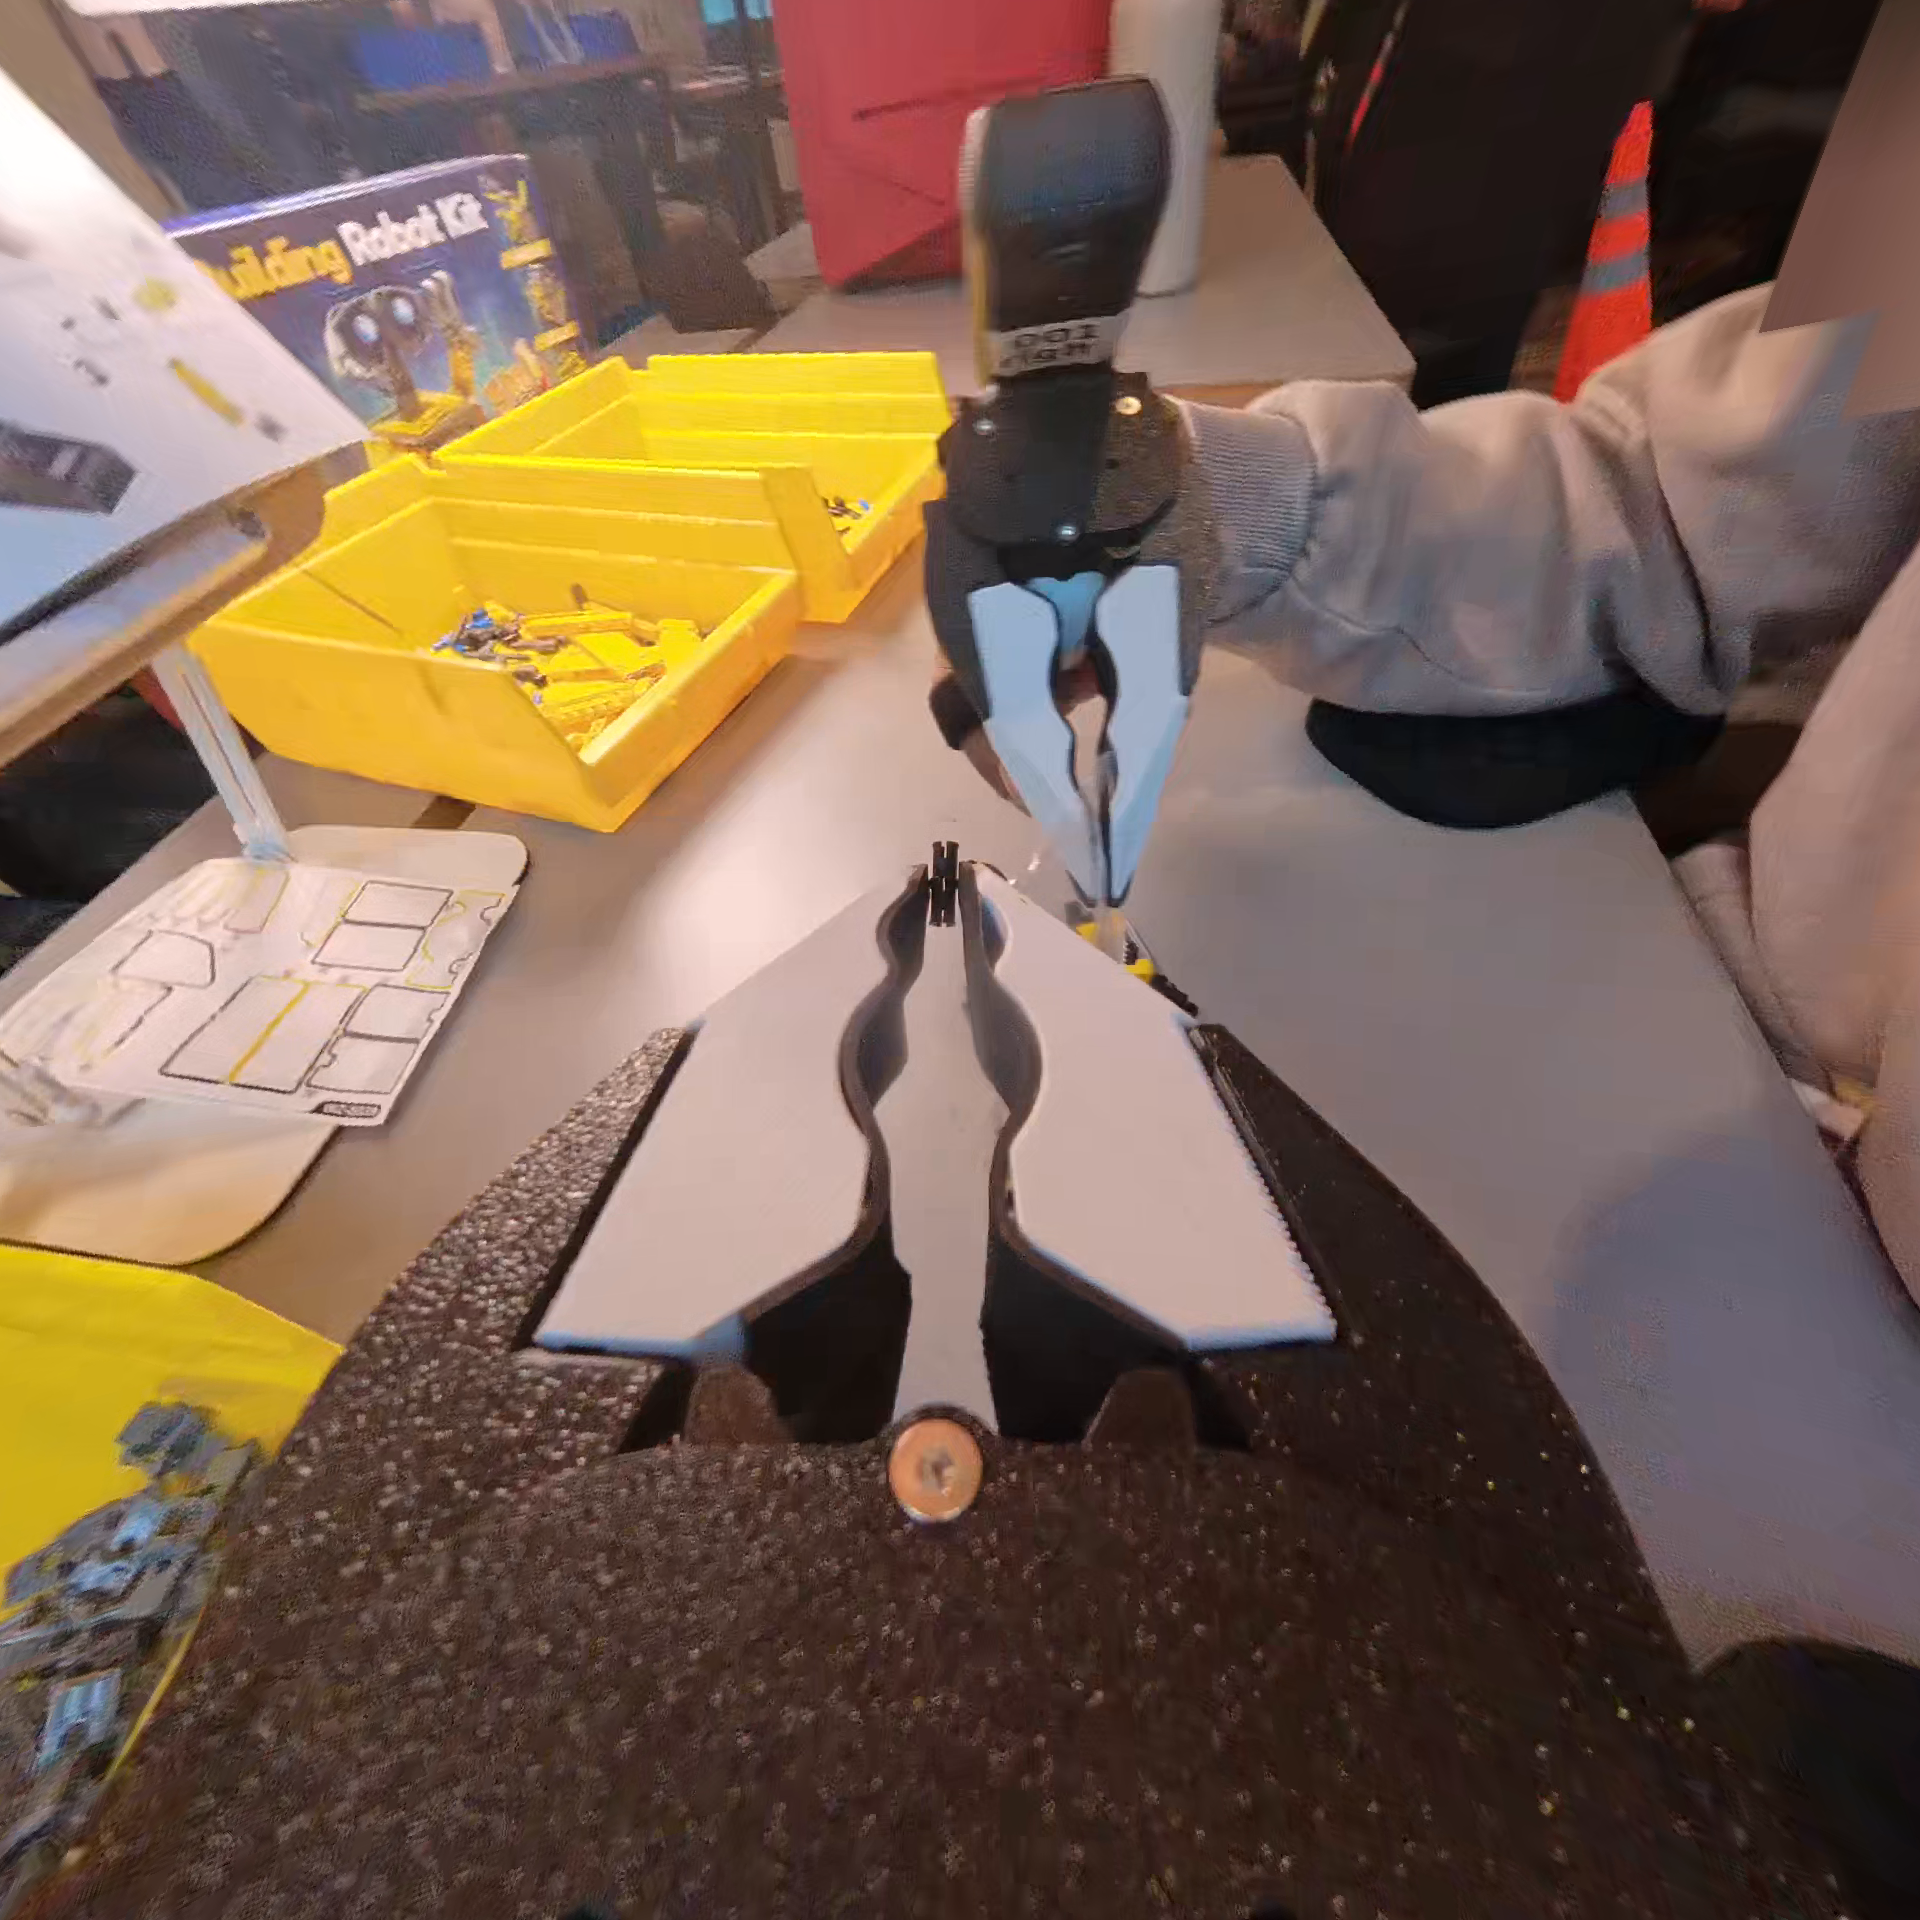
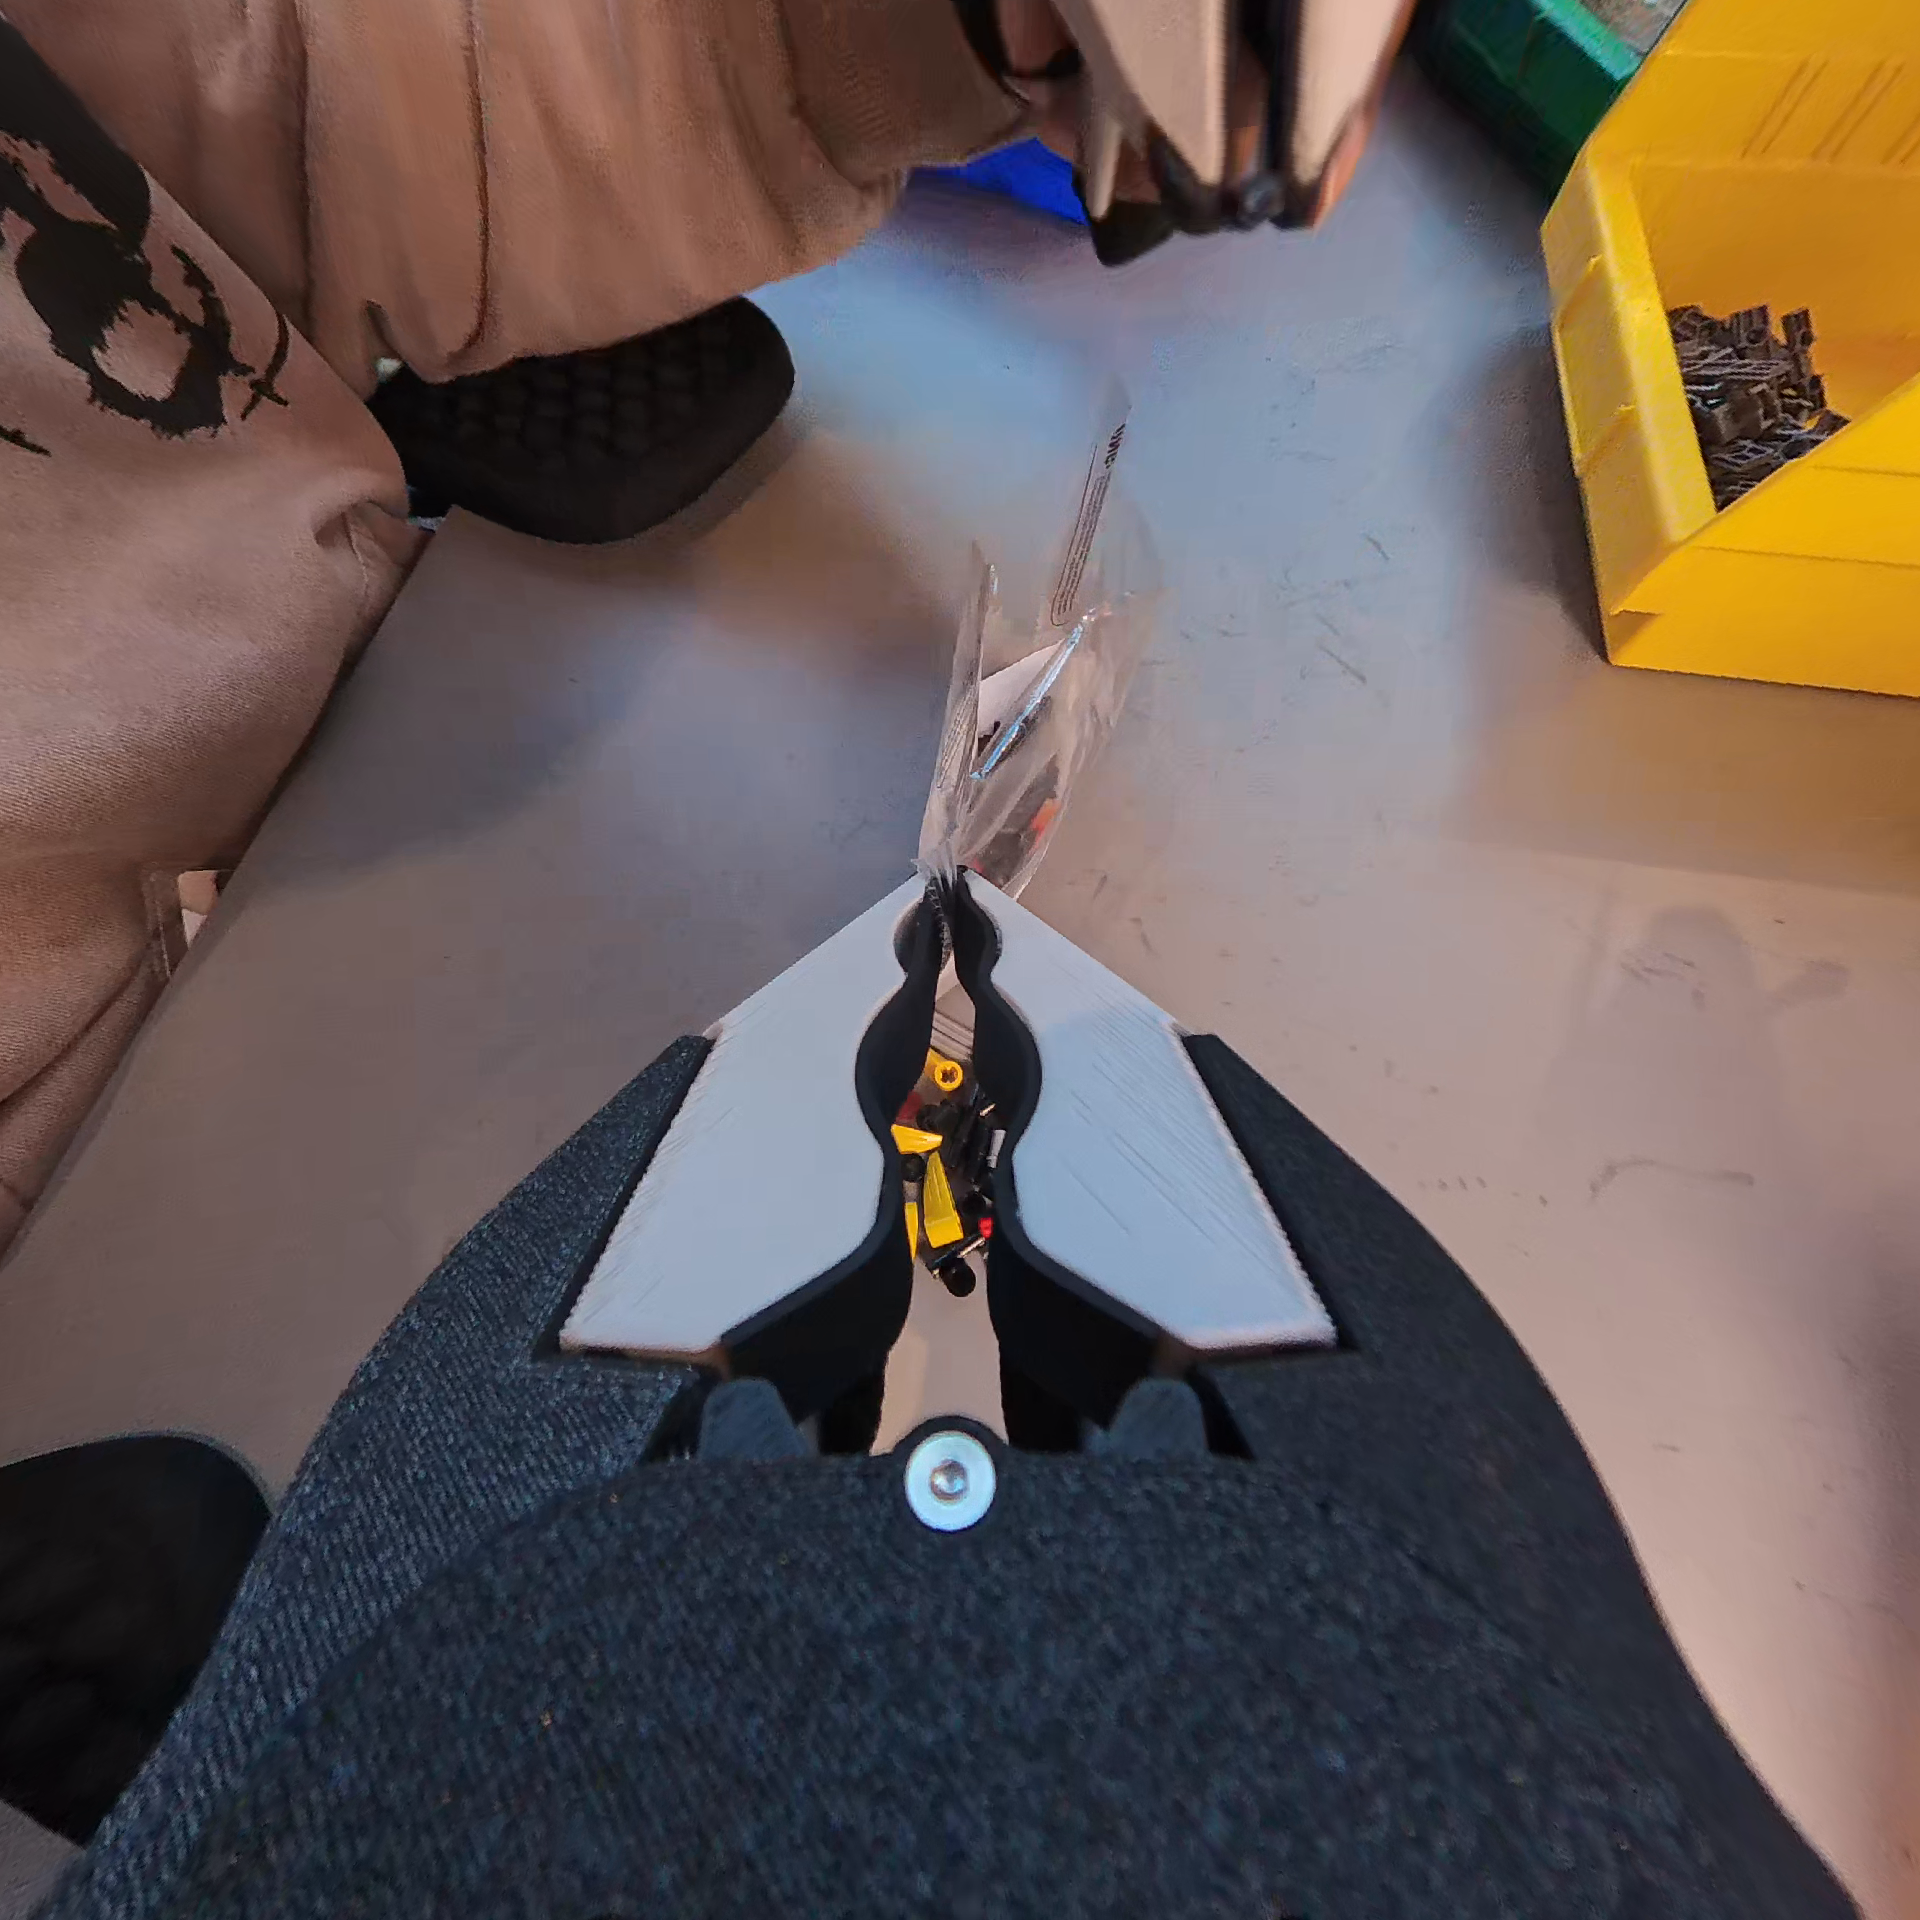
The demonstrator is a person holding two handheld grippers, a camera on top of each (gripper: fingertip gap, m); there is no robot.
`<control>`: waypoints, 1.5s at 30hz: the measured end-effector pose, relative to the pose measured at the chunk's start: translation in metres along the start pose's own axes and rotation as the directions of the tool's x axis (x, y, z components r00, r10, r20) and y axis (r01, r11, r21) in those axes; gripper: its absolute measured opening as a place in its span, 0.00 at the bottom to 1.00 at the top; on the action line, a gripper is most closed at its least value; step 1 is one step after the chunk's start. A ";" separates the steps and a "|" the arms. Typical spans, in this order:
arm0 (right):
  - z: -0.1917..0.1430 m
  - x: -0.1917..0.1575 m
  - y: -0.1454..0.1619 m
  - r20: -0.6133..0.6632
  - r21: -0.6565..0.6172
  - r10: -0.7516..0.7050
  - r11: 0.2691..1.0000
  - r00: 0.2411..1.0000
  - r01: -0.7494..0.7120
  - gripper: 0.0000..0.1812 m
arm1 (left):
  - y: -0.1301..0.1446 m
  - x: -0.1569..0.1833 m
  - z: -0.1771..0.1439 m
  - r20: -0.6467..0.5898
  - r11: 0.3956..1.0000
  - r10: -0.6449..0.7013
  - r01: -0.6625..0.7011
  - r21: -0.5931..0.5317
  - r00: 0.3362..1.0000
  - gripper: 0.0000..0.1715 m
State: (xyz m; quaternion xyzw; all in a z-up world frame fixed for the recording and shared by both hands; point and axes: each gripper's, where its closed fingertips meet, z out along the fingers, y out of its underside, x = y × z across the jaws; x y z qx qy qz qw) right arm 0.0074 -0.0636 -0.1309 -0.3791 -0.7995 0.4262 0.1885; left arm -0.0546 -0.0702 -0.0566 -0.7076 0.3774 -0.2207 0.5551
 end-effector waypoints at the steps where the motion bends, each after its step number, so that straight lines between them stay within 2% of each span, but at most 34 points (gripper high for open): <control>1: 0.000 0.000 0.000 0.000 0.000 -0.001 1.000 1.000 0.001 0.00 | 0.003 0.006 -0.001 -0.002 0.998 0.038 -0.038 -0.049 0.999 0.02; 3: 0.001 0.000 -0.001 -0.002 -0.001 -0.003 1.000 1.000 0.003 0.00 | 0.016 0.013 0.002 -0.015 0.985 0.056 -0.058 -0.162 0.998 0.02; 8: 0.001 0.000 -0.001 -0.010 -0.005 -0.007 1.000 1.000 0.007 0.00 | 0.036 0.017 0.014 -0.034 0.967 0.059 -0.065 -0.248 0.998 0.03; 10: 0.001 0.000 0.000 -0.009 -0.005 -0.006 1.000 1.000 0.006 0.00 | 0.031 0.015 0.012 -0.019 0.972 0.062 -0.064 -0.225 0.998 0.08; 13: 0.000 0.000 0.000 -0.012 -0.006 -0.007 1.000 1.000 0.007 0.00 | 0.017 0.013 -0.002 0.016 0.992 0.014 -0.012 -0.127 1.000 0.16; 15: 0.000 0.000 0.000 -0.018 -0.008 -0.010 1.000 1.000 0.010 0.00 | 0.027 0.015 -0.012 0.018 0.992 -0.049 0.051 -0.113 0.999 0.20; 17: -0.001 0.000 0.001 -0.014 -0.010 -0.009 1.000 1.000 0.009 0.00 | 0.050 0.022 -0.018 -0.008 0.980 -0.120 0.117 -0.158 0.993 0.23; 21: 0.001 -0.003 0.000 0.005 -0.005 -0.012 1.000 1.000 0.012 0.00 | 0.078 0.021 -0.015 0.009 0.971 -0.166 0.165 -0.175 0.986 0.13; 24: 0.001 -0.005 -0.001 0.011 -0.006 -0.015 1.000 1.000 0.015 0.00 | 0.085 0.025 -0.008 -0.022 0.970 -0.172 0.165 -0.179 0.985 0.00; 27: -0.001 -0.004 0.000 0.002 -0.008 -0.011 1.000 1.000 0.011 0.01 | 0.085 0.027 -0.009 -0.033 0.972 -0.160 0.151 -0.182 0.987 0.00; 30: -0.016 0.005 -0.017 -0.015 0.106 0.046 0.993 0.999 -0.044 0.13 | 0.087 0.026 -0.016 -0.025 0.974 -0.164 0.158 -0.160 0.986 0.00; 33: -0.035 0.024 -0.020 -0.090 0.176 0.090 0.982 0.992 -0.073 0.13 | 0.090 0.021 -0.026 0.000 0.978 -0.161 0.159 -0.137 0.987 0.00; 35: -0.034 0.040 0.001 -0.169 0.103 0.099 0.991 0.981 -0.083 0.10 | 0.088 0.017 -0.033 0.017 0.980 -0.161 0.162 -0.112 0.987 0.00; 38: -0.012 0.052 0.047 -0.228 -0.108 0.084 0.988 0.970 -0.111 0.09 | 0.086 0.010 -0.039 0.047 0.983 -0.164 0.168 -0.077 0.985 0.00; 41: 0.009 0.055 0.064 -0.223 -0.177 0.089 0.976 0.971 -0.130 0.08 | 0.088 0.007 -0.041 0.067 0.982 -0.168 0.173 -0.069 0.983 0.00; 45: 0.021 0.051 0.075 -0.189 -0.230 0.092 0.964 0.978 -0.136 0.07 | 0.089 0.006 -0.040 0.076 0.983 -0.164 0.170 -0.075 0.983 0.00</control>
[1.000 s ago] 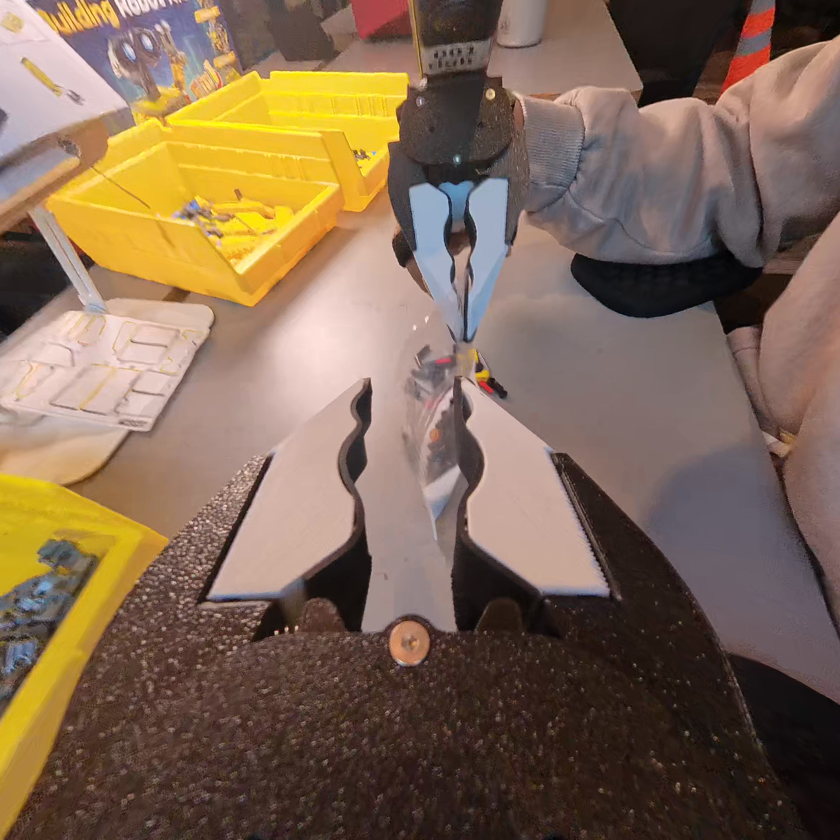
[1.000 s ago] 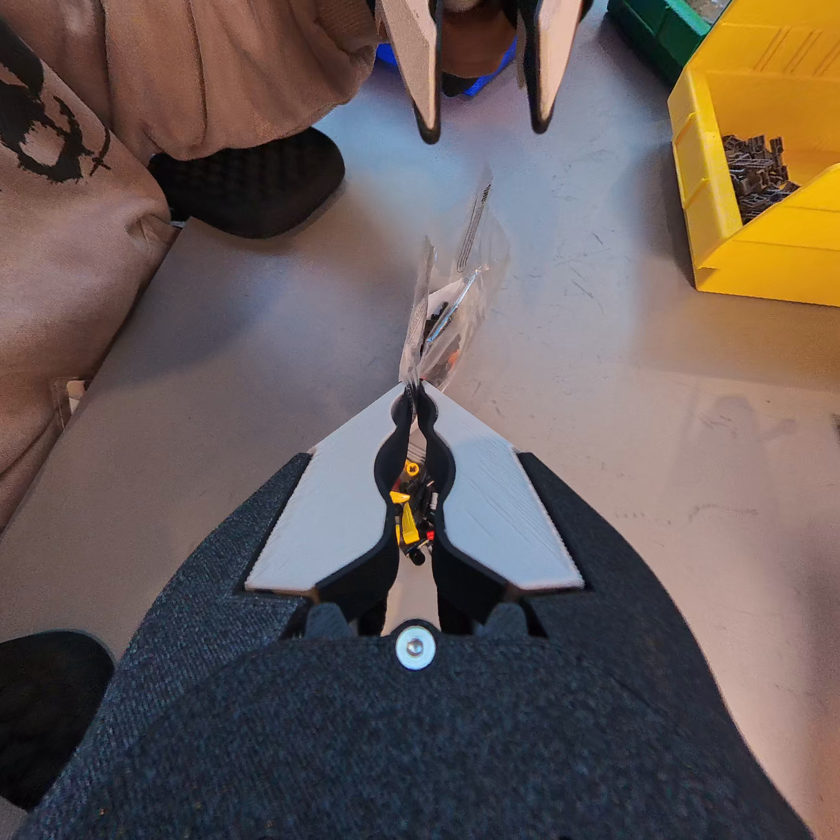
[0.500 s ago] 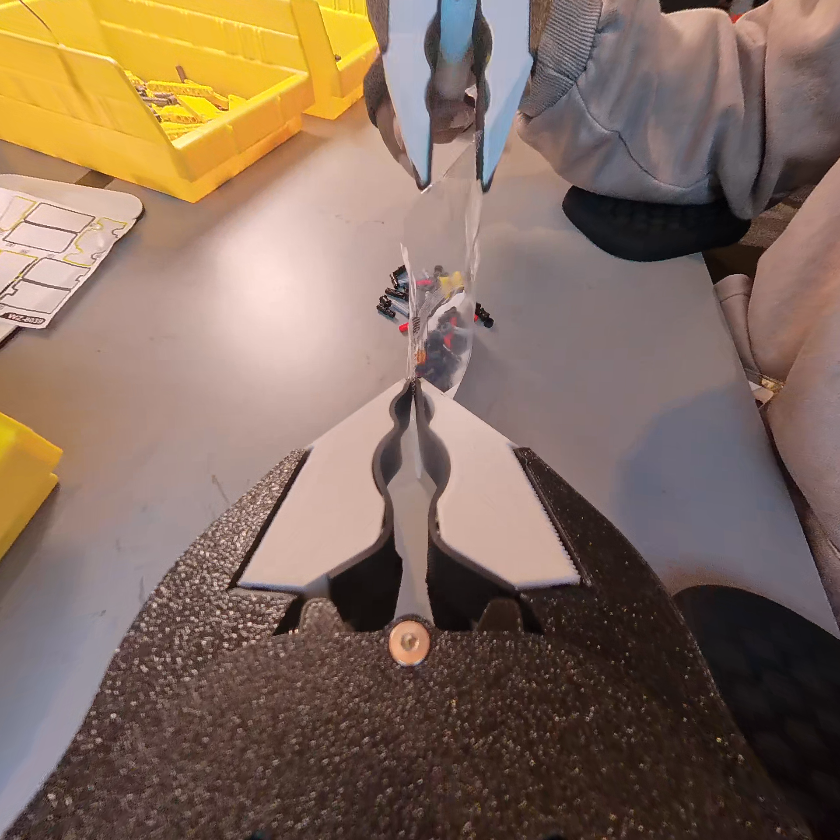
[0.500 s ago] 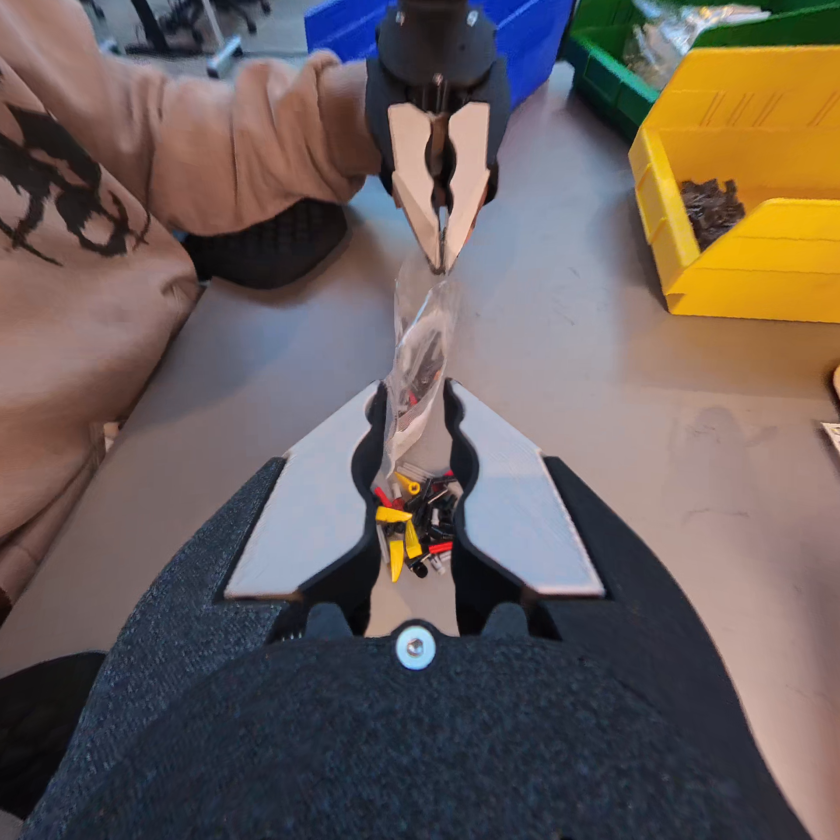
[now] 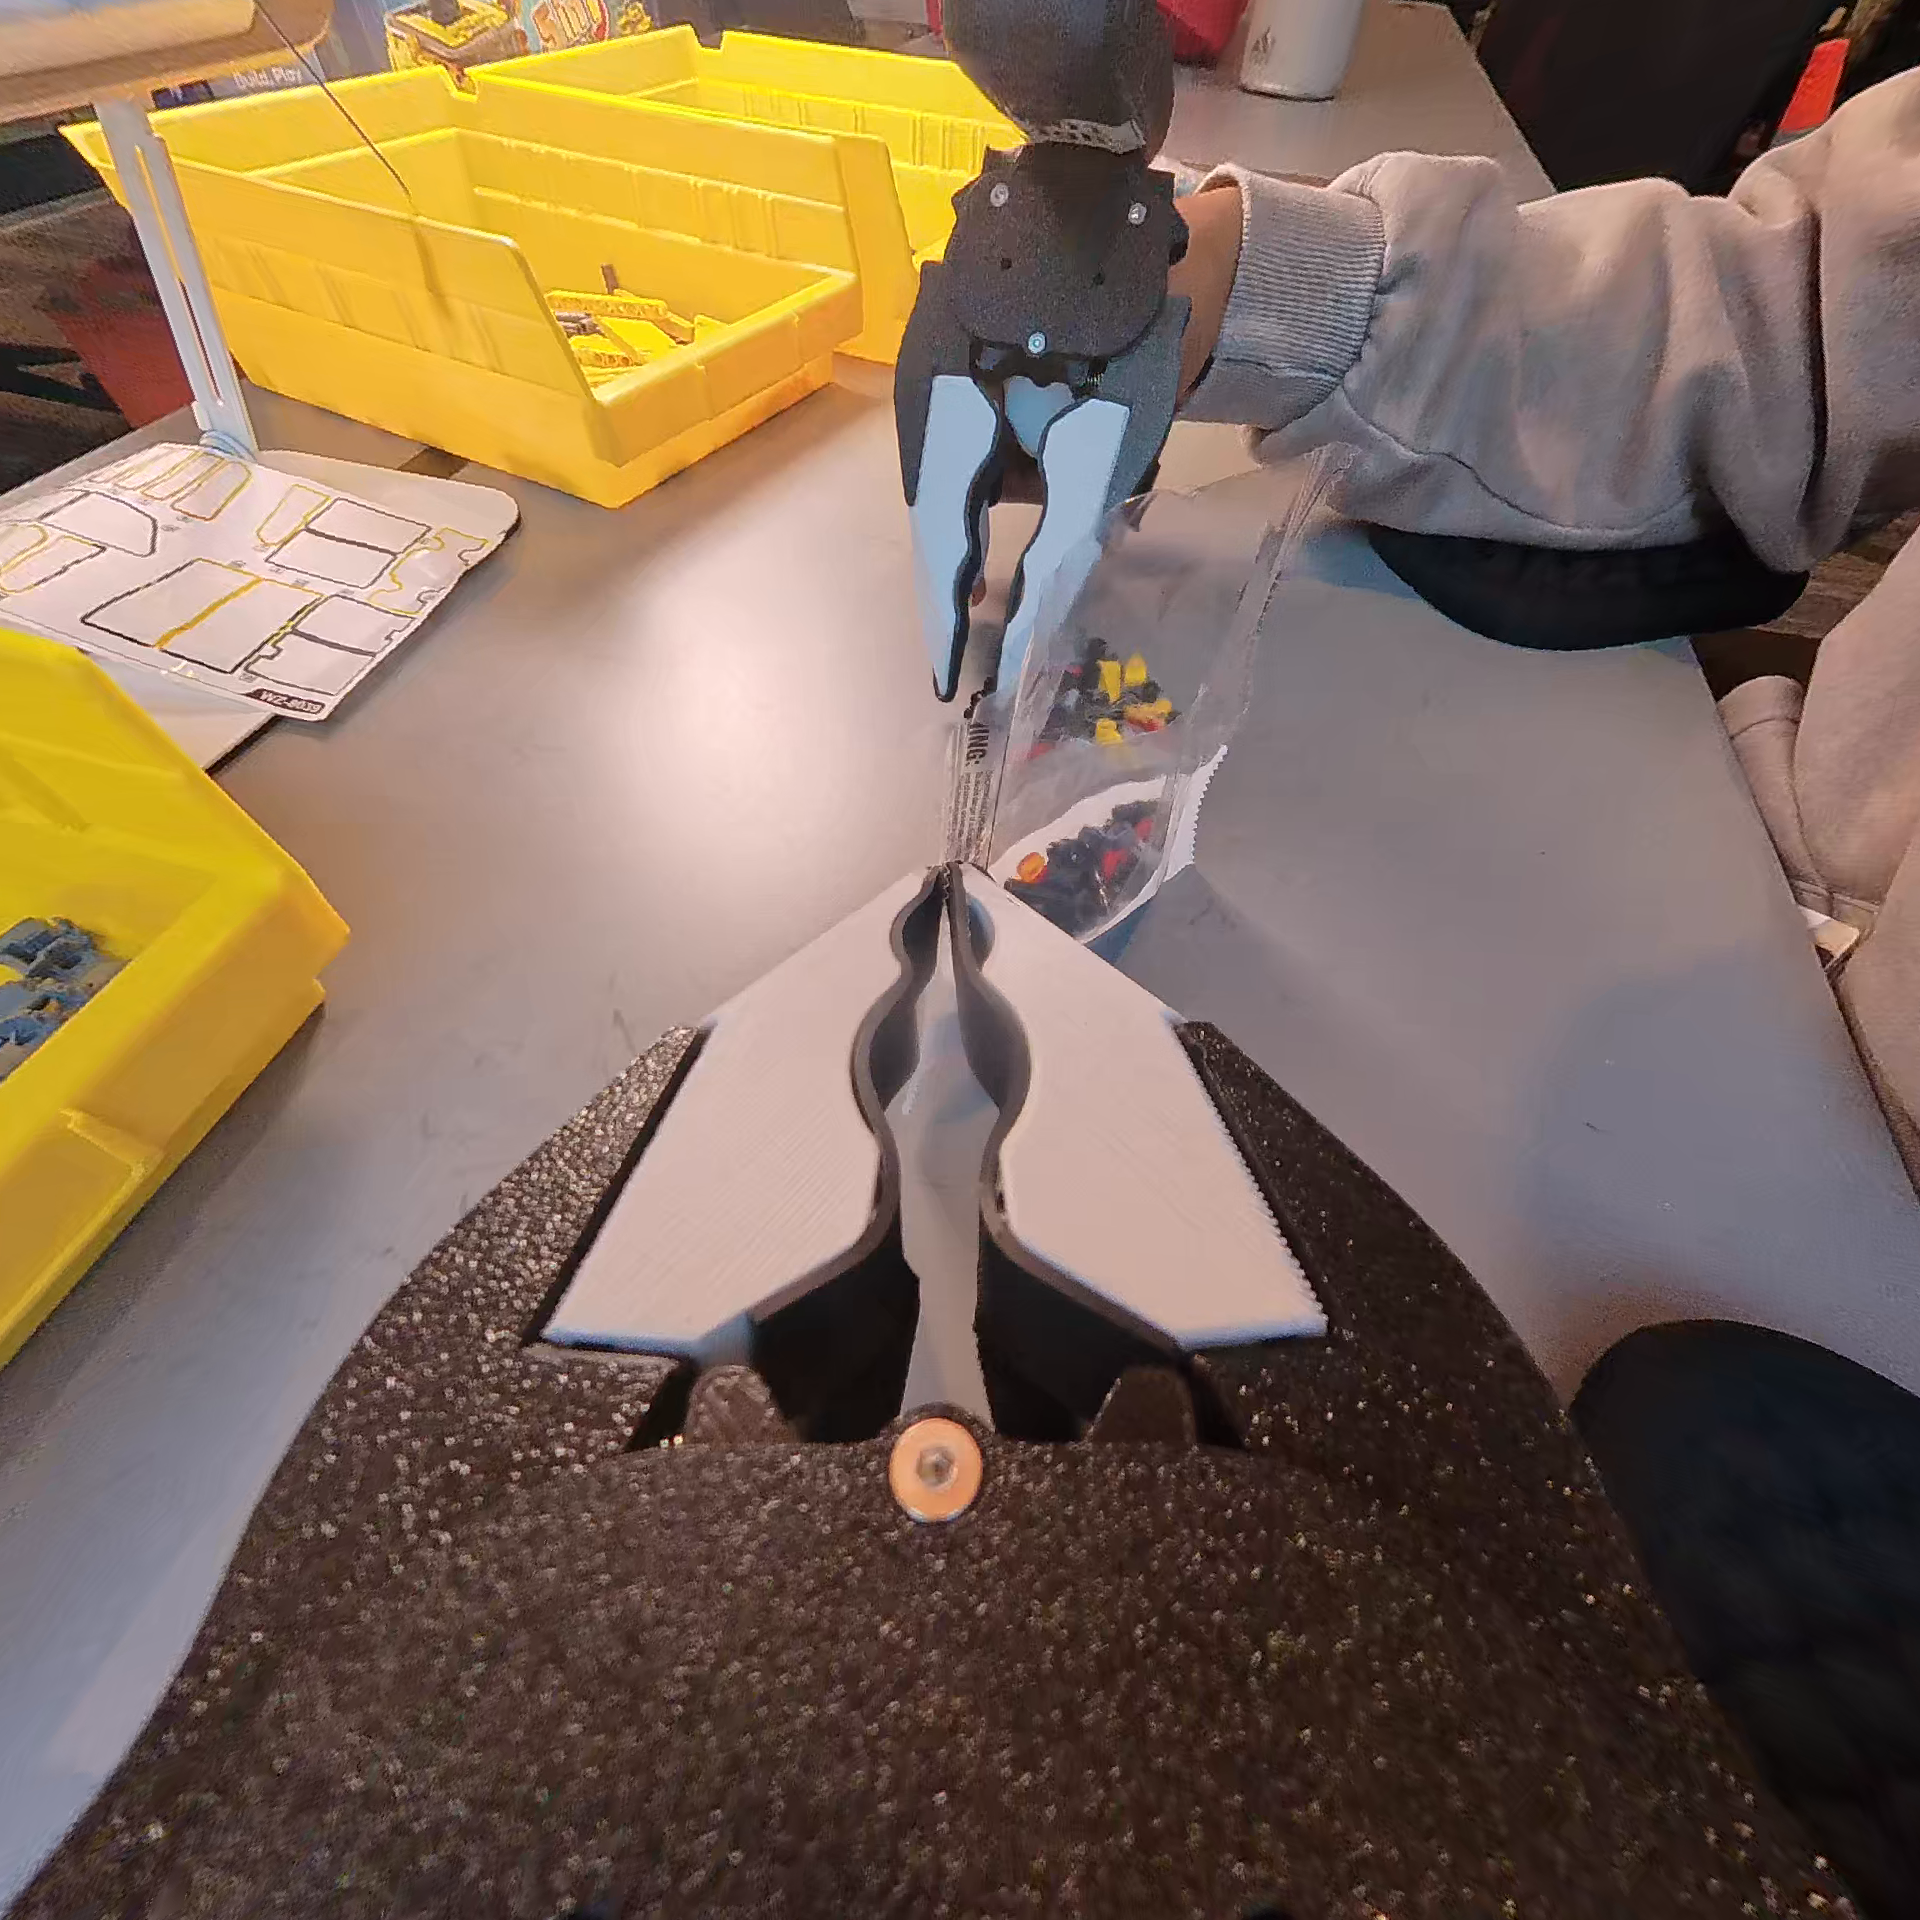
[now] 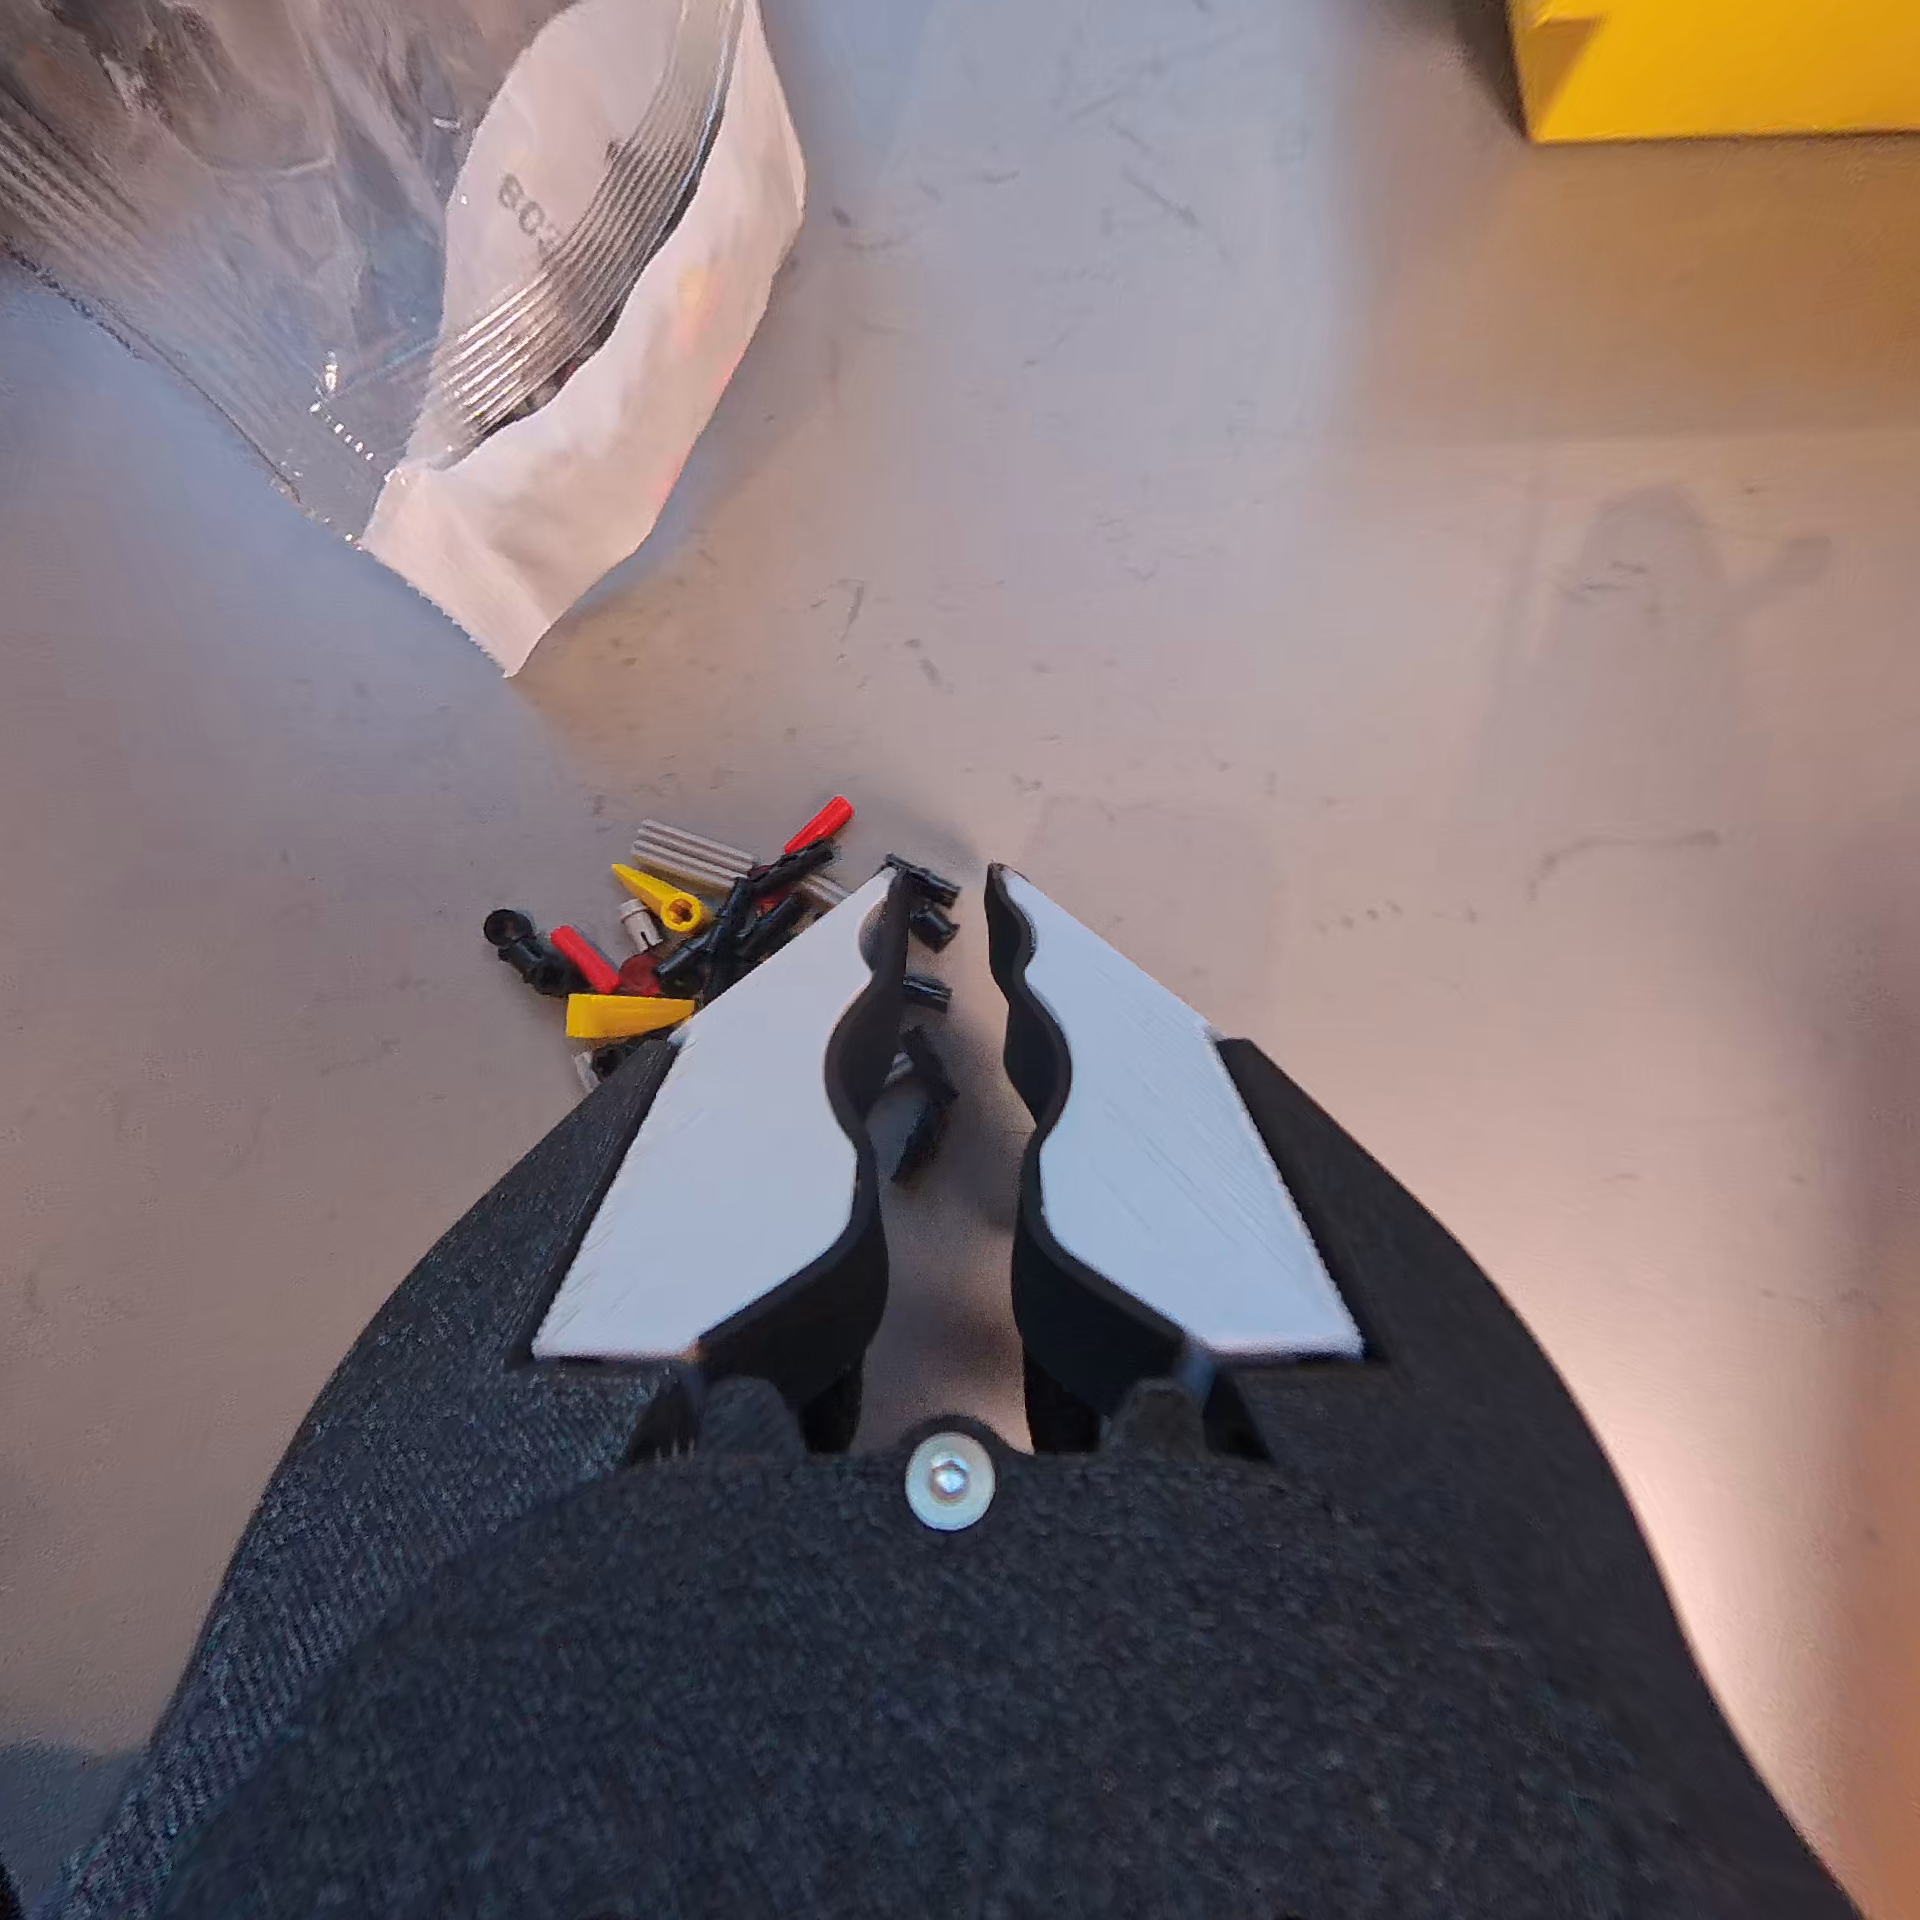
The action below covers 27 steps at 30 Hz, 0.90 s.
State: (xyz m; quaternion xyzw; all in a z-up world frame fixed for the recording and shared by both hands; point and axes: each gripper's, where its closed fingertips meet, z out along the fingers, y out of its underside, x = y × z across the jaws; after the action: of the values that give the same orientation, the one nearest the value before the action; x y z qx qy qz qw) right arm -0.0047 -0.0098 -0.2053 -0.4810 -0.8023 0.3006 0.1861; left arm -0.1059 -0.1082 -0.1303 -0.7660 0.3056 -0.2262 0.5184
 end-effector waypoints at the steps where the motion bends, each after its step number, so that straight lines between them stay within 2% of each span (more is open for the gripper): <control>1: 0.002 -0.002 0.001 0.014 -0.008 0.003 1.000 1.000 -0.003 0.08 | 0.000 0.000 0.000 0.003 1.000 0.001 -0.001 -0.001 1.000 0.00; 12: 0.006 -0.009 -0.001 0.059 -0.003 -0.013 1.000 0.998 0.014 0.00 | 0.001 -0.005 0.004 0.031 1.000 -0.015 0.015 -0.011 0.999 0.00; 21: -0.023 -0.008 -0.037 0.032 0.172 -0.034 0.985 0.999 0.028 0.00 | 0.005 -0.010 0.005 0.053 1.000 -0.022 0.023 -0.020 0.998 0.00; 23: -0.022 -0.008 -0.038 0.013 0.159 -0.051 0.986 0.999 0.048 0.00 | 0.005 -0.010 0.005 0.055 1.000 -0.023 0.024 -0.019 0.998 0.00; 25: -0.011 -0.009 -0.029 0.011 0.102 -0.062 0.993 0.998 0.061 0.08 | 0.005 -0.011 0.006 0.057 1.000 -0.025 0.026 -0.018 0.998 0.00; 27: 0.003 -0.008 -0.020 0.014 0.049 -0.061 0.997 0.998 0.060 0.10 | 0.005 -0.011 0.006 0.058 1.000 -0.025 0.026 -0.017 0.998 0.00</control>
State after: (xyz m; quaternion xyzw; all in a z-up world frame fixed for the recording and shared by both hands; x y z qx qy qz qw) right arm -0.0157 -0.0248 -0.1942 -0.4496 -0.8103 0.3180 0.2005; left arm -0.1110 -0.0981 -0.1373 -0.7806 0.2828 -0.2078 0.5172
